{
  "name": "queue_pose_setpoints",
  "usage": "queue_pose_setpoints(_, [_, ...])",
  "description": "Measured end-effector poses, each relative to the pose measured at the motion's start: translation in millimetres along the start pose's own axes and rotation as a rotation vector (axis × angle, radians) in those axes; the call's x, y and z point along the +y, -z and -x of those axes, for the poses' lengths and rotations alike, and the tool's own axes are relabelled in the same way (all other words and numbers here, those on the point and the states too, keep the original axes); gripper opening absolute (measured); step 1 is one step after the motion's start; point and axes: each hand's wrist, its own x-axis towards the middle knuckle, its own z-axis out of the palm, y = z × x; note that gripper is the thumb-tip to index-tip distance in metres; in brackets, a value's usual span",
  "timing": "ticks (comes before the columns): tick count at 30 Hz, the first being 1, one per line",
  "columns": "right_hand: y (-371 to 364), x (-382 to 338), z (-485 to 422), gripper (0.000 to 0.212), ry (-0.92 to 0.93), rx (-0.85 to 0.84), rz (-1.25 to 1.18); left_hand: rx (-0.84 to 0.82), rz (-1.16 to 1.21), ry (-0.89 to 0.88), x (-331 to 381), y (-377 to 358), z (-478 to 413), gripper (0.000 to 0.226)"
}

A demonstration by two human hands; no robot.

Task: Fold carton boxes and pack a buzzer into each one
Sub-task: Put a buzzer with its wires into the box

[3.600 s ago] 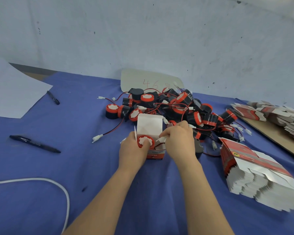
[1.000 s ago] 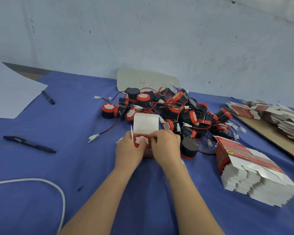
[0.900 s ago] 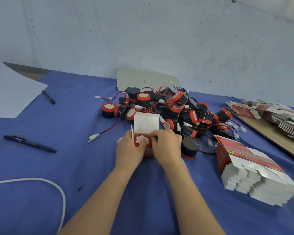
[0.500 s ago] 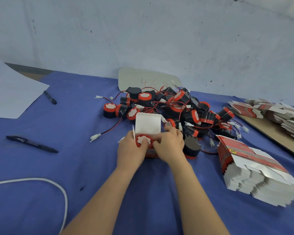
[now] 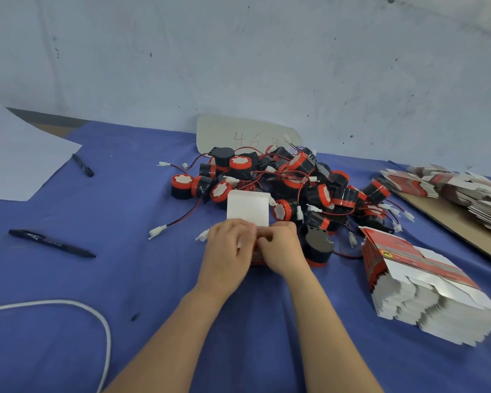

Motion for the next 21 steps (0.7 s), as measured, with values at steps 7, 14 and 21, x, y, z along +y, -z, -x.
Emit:
queue_pose_setpoints(7, [1,-3,2,0.025,0.109,0.366,-0.299,0.042,0.108,0.143,-2,2,-5,0.041])
queue_pose_setpoints(14, [2,0,3,0.016,0.119,0.186,-0.271,0.04,0.279,0.301,-1,2,-8,0.078])
queue_pose_setpoints(21, [3,12,-1,0.054,-0.102,0.074,-0.192,0.054,0.345,0.318,-2,6,-8,0.038])
